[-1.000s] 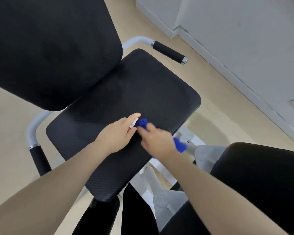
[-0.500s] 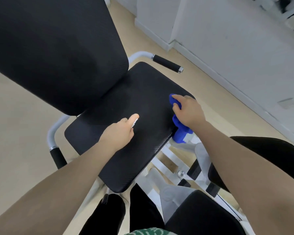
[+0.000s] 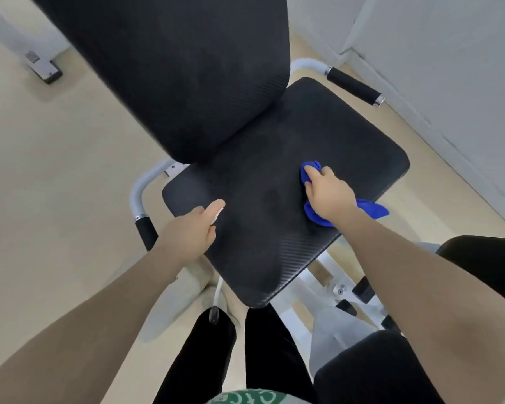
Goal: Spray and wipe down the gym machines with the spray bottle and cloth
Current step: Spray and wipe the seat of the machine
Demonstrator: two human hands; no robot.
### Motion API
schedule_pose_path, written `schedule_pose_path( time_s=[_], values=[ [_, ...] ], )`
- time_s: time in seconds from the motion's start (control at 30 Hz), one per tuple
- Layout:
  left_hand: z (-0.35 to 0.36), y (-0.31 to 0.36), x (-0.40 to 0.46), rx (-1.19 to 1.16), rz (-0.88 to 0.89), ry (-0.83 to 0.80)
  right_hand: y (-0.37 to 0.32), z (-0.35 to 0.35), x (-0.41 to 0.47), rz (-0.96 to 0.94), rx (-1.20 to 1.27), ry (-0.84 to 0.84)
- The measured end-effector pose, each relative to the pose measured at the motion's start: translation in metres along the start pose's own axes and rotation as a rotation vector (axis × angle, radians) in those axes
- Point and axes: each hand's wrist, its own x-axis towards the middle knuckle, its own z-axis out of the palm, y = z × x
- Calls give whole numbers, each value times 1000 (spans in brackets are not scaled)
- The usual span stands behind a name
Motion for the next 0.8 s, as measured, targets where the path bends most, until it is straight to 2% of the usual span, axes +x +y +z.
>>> schedule_pose_path(
  time_s=[0.07,0.1,0.2,0.27,0.33,0.4,0.47,0.53,0.6,0.7,0.77,0.8],
  values=[
    [9,-9,2,-2,0,-24,-34,27,-14,-67,-44,-11],
    [12,-12,3,-3,0,-33,-54,42,-27,-158,-30,-23],
    [22,-17,0,-14,35,-58,-101,77,-78,-603,4,-87],
    [24,-19,-3,-17,67,-63,-100,82,-79,-731,-92,10],
    [25,-23,-5,-41,72,-61,-74,65,-56,-575,-203,74],
    [29,-28,-5,-60,83,-57,-29,45,-30,-266,-283,100],
    [34,-32,-6,-91,88,-61,3,30,-20,-19,-221,152],
    [41,-32,-8,-97,111,-69,0,37,-26,79,-126,202],
    [46,-30,-10,-102,113,-65,-28,54,-41,-22,-70,164],
    [48,-26,-11,-125,95,-60,-60,79,-76,-388,-84,121],
    [48,-24,-10,-122,88,-54,-57,79,-80,-581,-145,115],
    [48,-23,-9,-115,87,-46,-51,72,-72,-600,-131,109]
  ],
)
